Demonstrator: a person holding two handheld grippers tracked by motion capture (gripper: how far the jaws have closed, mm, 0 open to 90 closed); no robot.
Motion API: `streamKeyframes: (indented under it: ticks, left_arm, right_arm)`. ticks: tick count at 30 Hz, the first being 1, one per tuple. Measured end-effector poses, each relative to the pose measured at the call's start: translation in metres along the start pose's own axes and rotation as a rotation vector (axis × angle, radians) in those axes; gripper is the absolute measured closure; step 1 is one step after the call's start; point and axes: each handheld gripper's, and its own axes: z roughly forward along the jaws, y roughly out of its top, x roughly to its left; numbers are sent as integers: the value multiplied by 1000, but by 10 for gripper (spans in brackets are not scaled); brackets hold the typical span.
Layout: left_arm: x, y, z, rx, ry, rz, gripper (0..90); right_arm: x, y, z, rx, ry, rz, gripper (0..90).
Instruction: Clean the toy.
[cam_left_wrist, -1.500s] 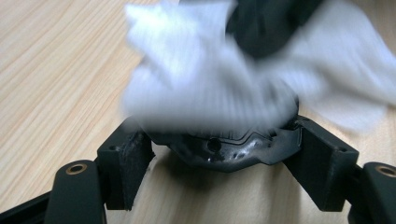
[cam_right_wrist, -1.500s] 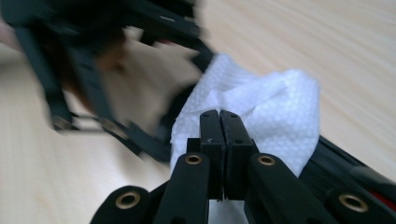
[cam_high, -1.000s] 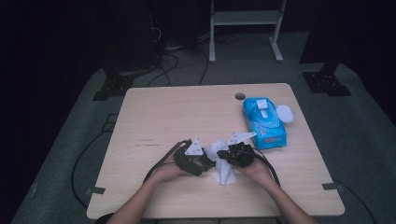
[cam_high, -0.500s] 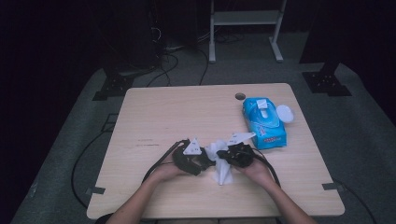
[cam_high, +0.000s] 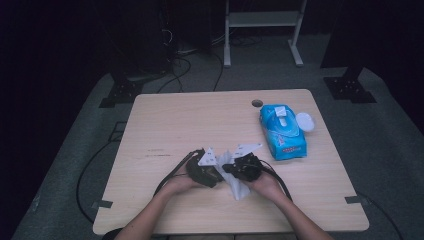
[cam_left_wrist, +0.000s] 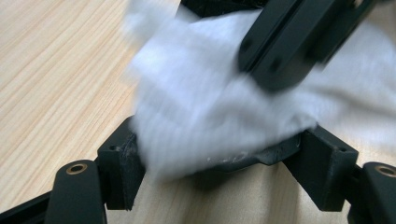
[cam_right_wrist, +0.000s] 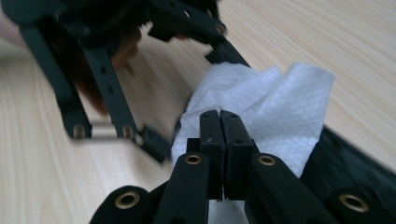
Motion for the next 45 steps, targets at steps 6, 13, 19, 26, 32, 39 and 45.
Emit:
streamKeyframes:
  ticks: [6,13,19,26,32,39,45]
  left_arm:
    - [3,-2,-2,-2,0,-13,261]
    - [1,1,0,-9,2,-7,261]
    - [-1,2,-1,-6,4,0,261]
    - [3,-1,-1,2,7,-9,262]
    - [1,2,-1,-3,16,4,262]
    - [1,1,-3,-3,17,-2,262]
    - [3,-1,-1,18,17,0,263]
  right_arm:
    - [-10,15,11,-4,-46,10,882]
    - [-26,10,1,-2,-109,71,882]
    - [-13,22,15,-21,-50,54,882]
    - [-29,18,7,-1,-134,49,882]
    - [-34,13,0,-8,-154,85,882]
    - [-18,24,15,-34,-79,66,882]
    - [-33,12,3,-14,-144,77,882]
